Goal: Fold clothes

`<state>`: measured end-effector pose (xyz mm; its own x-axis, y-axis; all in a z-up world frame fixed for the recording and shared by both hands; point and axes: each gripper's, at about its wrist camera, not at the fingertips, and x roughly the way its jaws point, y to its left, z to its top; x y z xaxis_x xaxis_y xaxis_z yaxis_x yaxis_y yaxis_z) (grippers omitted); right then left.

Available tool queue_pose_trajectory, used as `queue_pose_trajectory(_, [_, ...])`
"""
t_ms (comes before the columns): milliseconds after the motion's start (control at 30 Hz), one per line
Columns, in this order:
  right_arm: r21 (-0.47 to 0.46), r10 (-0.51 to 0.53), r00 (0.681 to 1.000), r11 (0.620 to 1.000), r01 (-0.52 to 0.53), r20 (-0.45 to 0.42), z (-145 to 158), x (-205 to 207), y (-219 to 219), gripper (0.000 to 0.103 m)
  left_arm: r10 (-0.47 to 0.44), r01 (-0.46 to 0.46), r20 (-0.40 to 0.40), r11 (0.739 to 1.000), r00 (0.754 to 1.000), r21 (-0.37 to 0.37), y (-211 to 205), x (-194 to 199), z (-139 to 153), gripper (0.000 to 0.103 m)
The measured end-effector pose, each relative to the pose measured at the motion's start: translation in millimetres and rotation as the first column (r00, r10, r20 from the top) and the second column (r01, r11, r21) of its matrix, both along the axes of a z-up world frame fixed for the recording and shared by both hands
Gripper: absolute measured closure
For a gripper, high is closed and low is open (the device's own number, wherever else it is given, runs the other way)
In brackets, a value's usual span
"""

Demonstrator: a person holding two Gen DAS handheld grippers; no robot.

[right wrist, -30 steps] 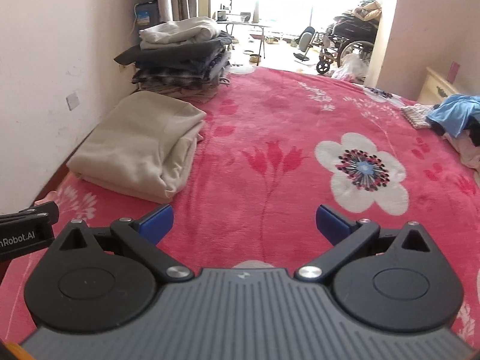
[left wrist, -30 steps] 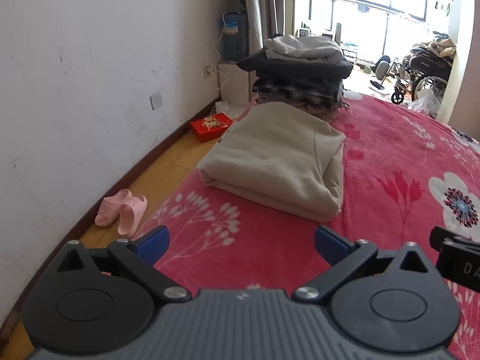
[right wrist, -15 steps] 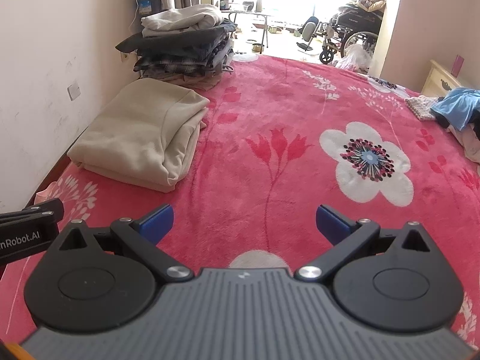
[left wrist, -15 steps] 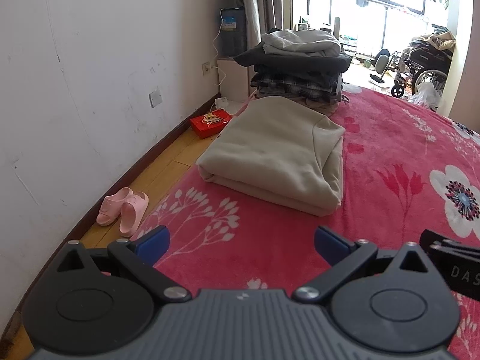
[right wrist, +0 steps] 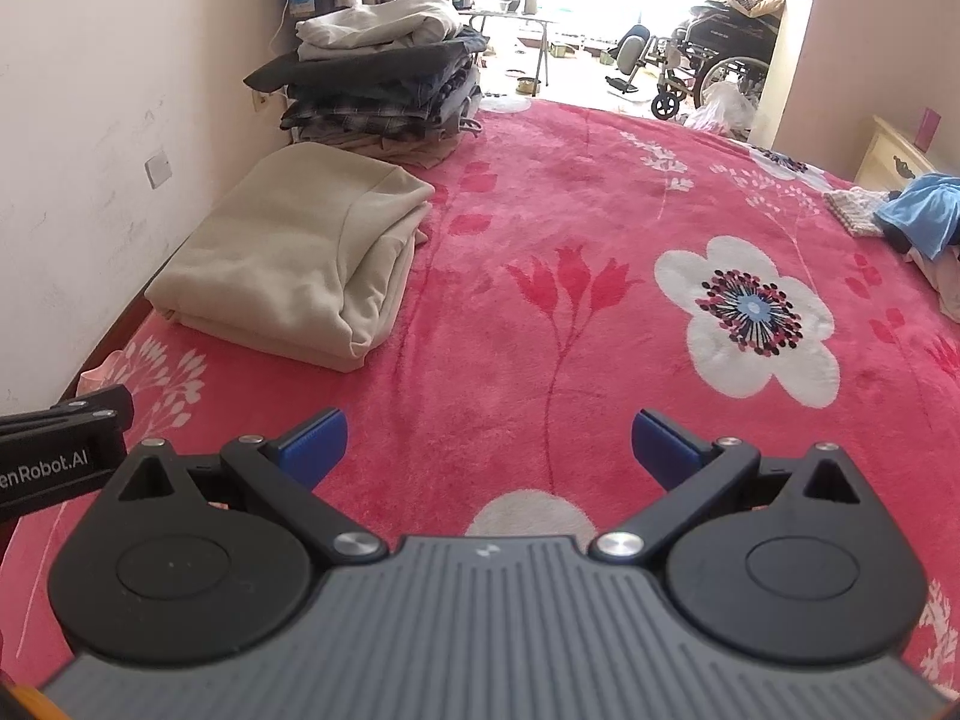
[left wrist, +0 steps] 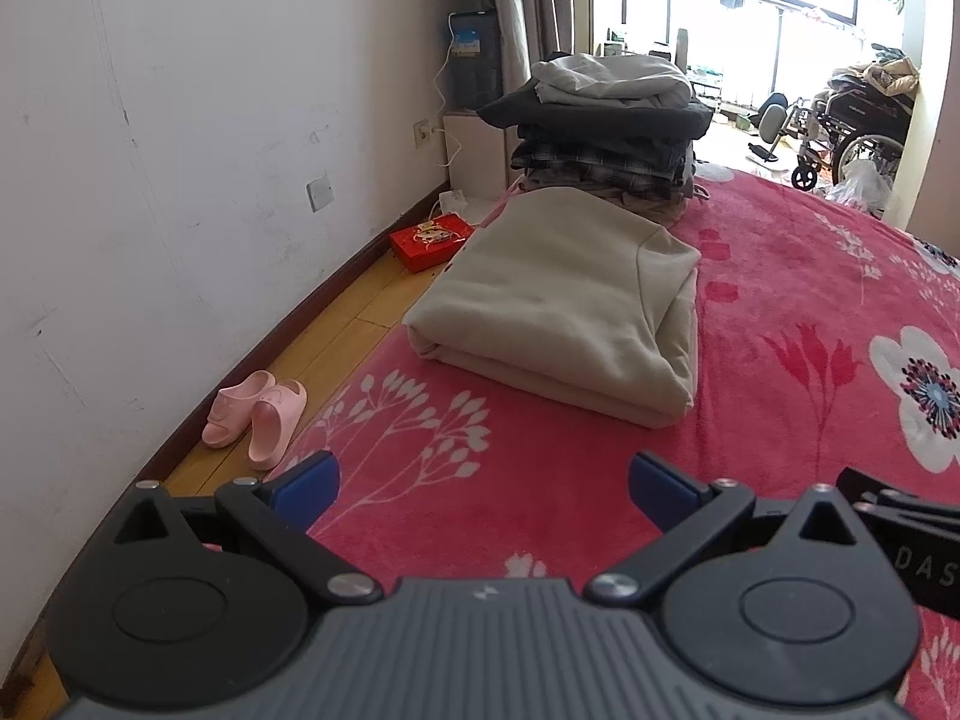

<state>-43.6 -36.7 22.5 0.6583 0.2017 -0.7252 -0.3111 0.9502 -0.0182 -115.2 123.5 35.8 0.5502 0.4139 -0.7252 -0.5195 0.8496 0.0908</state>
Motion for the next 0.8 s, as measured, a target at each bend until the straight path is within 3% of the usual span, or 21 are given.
queue_pose_trajectory(800, [-0.006,0.017,1.000,1.000,-0.017,0.003,0.1,-1.7,4.5,0.001,-0.006,0.006,-0.001,0.999,1.000,0.033,-3.3,-0.7,1.2,0.000])
